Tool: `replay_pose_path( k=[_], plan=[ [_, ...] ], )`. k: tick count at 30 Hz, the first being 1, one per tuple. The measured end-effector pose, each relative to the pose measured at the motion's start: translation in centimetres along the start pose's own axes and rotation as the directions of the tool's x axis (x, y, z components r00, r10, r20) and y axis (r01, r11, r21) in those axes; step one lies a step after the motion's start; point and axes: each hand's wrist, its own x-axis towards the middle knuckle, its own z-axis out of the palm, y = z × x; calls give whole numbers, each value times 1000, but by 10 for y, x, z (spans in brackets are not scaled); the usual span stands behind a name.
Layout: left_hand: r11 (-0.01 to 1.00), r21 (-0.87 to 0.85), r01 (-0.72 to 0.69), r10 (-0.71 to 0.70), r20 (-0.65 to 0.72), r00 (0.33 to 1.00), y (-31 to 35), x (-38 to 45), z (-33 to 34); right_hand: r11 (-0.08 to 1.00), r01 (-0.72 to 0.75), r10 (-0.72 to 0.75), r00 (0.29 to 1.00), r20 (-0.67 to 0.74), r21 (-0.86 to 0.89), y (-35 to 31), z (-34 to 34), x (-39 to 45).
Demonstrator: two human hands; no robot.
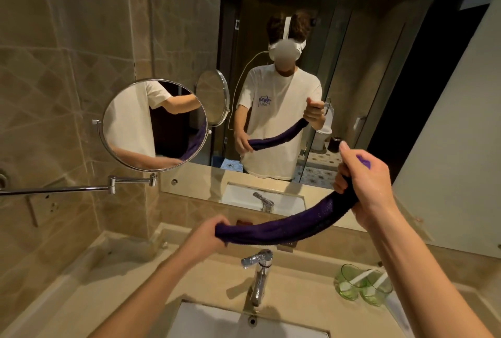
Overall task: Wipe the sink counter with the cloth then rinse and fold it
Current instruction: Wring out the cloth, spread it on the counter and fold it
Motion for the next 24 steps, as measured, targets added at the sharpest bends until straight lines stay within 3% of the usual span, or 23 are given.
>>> replay_pose_path(
  k=[3, 6, 10, 13, 17, 19, 21, 24],
  plan=[
    [975, 172, -141, 144, -1, 990, 38, 7, -27, 999, -26, 25, 999, -28, -36, 18, -5, -7],
    [877, 366, -311, 306, 75, 949, 86, 6, -34, 999, -12, 13, 1000, 14, -52, 25, 2, -17],
    [791, 399, -464, 430, 178, 885, 143, 2, -24, 1000, 9, -5, 988, 152, -22, 29, 24, -36],
    [792, 357, -496, 461, 184, 868, 168, 1, -12, 999, 21, -15, 976, 218, -25, 34, 45, -50],
    [827, 369, -424, 355, 243, 903, 189, -4, -7, 993, -57, 31, 972, 234, 106, 40, 53, -60],
    [882, 271, -385, 302, 302, 904, 192, -6, -16, 996, -31, 7, 956, 293, 79, 42, 51, -65],
    [946, 44, -323, 281, 387, 878, 187, -9, -28, 1000, 19, -25, 937, 349, 20, 42, 47, -66],
    [929, -334, -160, 310, 465, 829, 168, -10, -48, 998, 66, -52, 921, 386, -23, 40, 43, -62]
  ],
)
